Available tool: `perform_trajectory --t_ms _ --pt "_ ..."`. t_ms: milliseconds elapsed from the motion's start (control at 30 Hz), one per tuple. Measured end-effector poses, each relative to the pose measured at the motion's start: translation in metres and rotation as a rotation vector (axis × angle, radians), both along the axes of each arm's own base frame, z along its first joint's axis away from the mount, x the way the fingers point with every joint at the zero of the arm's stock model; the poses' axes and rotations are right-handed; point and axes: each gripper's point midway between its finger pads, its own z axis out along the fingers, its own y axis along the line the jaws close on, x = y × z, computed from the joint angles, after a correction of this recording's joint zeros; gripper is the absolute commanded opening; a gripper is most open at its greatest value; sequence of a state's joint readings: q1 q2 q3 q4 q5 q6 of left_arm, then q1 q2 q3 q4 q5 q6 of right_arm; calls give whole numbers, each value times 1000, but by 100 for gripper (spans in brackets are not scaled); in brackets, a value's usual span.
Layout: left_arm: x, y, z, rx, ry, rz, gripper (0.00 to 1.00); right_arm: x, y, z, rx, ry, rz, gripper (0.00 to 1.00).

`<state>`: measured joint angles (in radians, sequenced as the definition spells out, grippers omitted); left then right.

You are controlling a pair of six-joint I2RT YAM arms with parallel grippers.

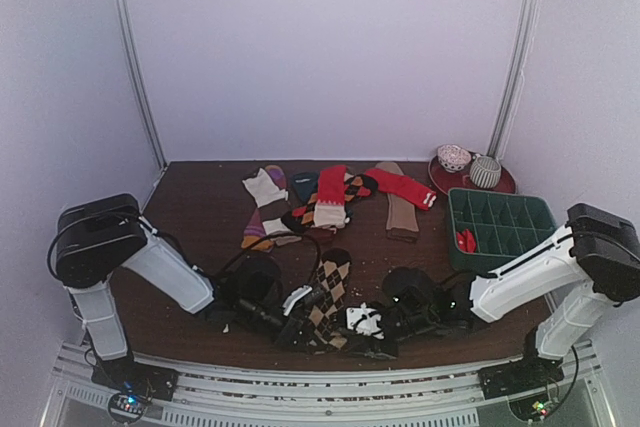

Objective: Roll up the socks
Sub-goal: Roll a pair of socks at the center of the board.

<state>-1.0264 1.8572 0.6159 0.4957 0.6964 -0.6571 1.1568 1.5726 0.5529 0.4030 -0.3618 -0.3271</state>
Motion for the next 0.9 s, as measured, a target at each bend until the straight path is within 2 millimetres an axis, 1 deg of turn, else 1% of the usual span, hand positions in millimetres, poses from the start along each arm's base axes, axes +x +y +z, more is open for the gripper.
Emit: perform_trajectory --t_ms 100,233,300,367,433,467,533,600,667,700,733,800,867,900 --pt "0 0 0 2 6 -2 0 -3 3 -10 -26 -6 19 43" --pt "0 0 0 9 16 -6 0 -2 8 -13 -25 -20 21 40" --pt "0 0 0 11 19 -7 0 -1 9 -13 -21 -22 19 34" --pt "-1 0 0 13 21 -9 0 0 11 -14 -19 -22 15 23" --pt "-1 0 0 17 23 -13 0 2 14 -17 -23 -18 9 15" --pt "-1 0 0 19 22 -14 0 2 15 -19 -32 -4 2 12" --pt "-1 1 0 28 21 -17 1 2 19 -21 -41 22 -6 11" --pt "0 3 0 50 15 -12 20 2 22 -20 -43 71 -25 11" --pt "4 4 2 67 -12 -3 36 0 22 -19 -38 121 -46 10" --pt "5 4 4 69 -26 -1 46 -2 22 -19 -35 147 -55 11" --pt "7 3 8 70 -50 7 54 -4 21 -19 -30 184 -68 10" --pt "16 4 16 80 -125 41 65 -7 18 -18 -22 250 -87 10" --pt "31 11 20 118 -207 99 72 -9 15 -18 -18 339 -114 10" --pt "42 19 20 151 -258 146 74 -11 12 -19 -18 392 -122 10"
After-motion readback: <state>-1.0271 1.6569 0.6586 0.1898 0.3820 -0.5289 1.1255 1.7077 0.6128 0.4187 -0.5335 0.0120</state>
